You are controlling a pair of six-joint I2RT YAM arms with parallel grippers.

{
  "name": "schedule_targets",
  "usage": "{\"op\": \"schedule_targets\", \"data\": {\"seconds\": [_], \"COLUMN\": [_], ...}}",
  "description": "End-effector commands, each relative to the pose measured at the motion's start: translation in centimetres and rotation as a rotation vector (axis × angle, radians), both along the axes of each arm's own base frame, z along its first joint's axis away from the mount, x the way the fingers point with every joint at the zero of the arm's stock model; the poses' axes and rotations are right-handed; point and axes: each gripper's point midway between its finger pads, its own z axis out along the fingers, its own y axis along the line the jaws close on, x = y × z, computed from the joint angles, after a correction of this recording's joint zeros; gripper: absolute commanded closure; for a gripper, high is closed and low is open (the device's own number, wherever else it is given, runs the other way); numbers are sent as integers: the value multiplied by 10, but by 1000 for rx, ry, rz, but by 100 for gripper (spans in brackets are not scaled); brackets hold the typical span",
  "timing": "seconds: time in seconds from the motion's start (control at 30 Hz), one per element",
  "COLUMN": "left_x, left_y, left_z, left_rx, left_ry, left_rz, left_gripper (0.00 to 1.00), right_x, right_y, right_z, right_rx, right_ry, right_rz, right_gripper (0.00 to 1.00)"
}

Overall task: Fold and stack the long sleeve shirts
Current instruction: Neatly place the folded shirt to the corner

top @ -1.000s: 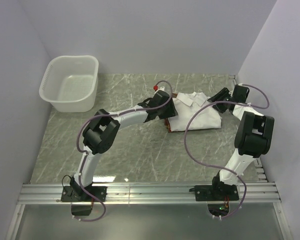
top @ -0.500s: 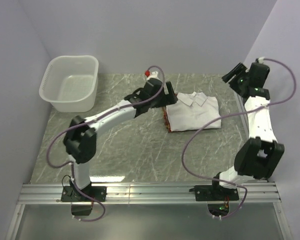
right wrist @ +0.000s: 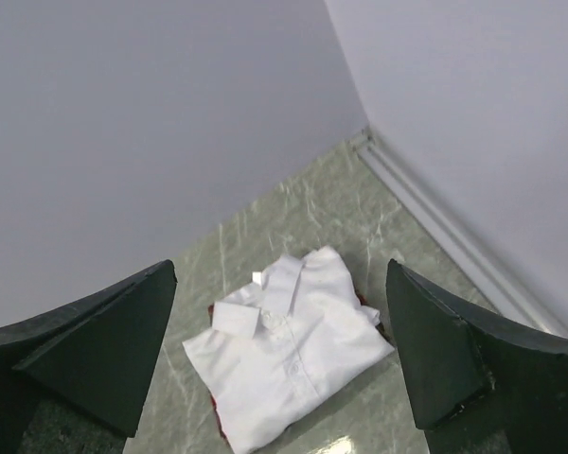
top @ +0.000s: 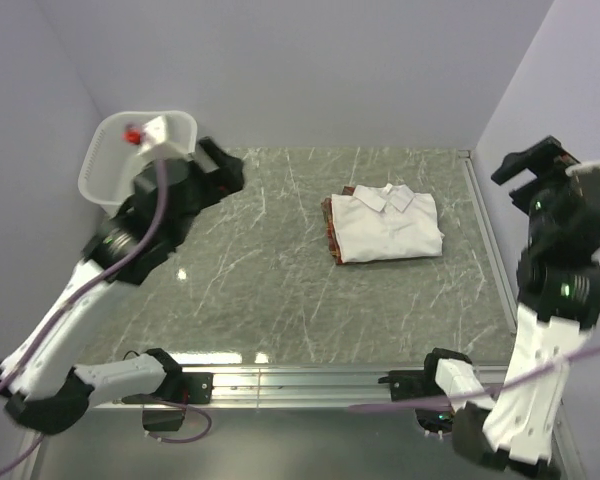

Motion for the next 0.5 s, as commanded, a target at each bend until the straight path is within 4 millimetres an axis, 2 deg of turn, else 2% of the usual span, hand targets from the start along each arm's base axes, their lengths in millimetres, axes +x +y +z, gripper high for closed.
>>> {"op": "schedule_targets", "data": {"seconds": [0.0,0.03,0.07,0.1,0.13,0.17,0.2,0.23,0.27,0.3,0.37,0.4,0.47], "left_x": [-38,-47,-64,-72,-81,-97,-103,-111,-124,-129,-146,-148,-156], "left_y": [69,84,101,110,119,137,145,154,169,175,191,196,204], "left_z": [9,10,21,20,18,25,22,23,24,21,23,17,13], "left_rx": [88,95,63,59,63,34,34,31,14,24,-3,16,4], "left_ry": [-33,-37,-75,-82,-80,-113,-115,-128,-150,-153,-194,-196,-223], "left_rz": [165,205,226,238,249,284,298,313,336,347,364,377,383], "left_gripper": [1,1,1,1,1,1,1,1,1,1,1,1,1], "right_x": [-63,-73,-79,-94,-100,-102,-113,-118,-118,-130,-132,-142,-138], "right_y": [5,5,5,13,16,17,24,22,21,21,20,18,19], "right_z": [32,35,33,38,38,34,36,34,25,26,16,15,3], "right_rx": [-97,-112,-115,-121,-131,-137,-149,-153,-154,-158,-161,-170,-173], "right_ry": [-132,-157,-166,-211,-227,-231,-264,-273,-266,-299,-304,-323,-317], "right_rz": [-49,-65,-73,-50,-43,-32,2,-6,-11,-13,-12,-23,2], "right_gripper": [2,1,1,1,1,1,1,1,1,1,1,1,1]}}
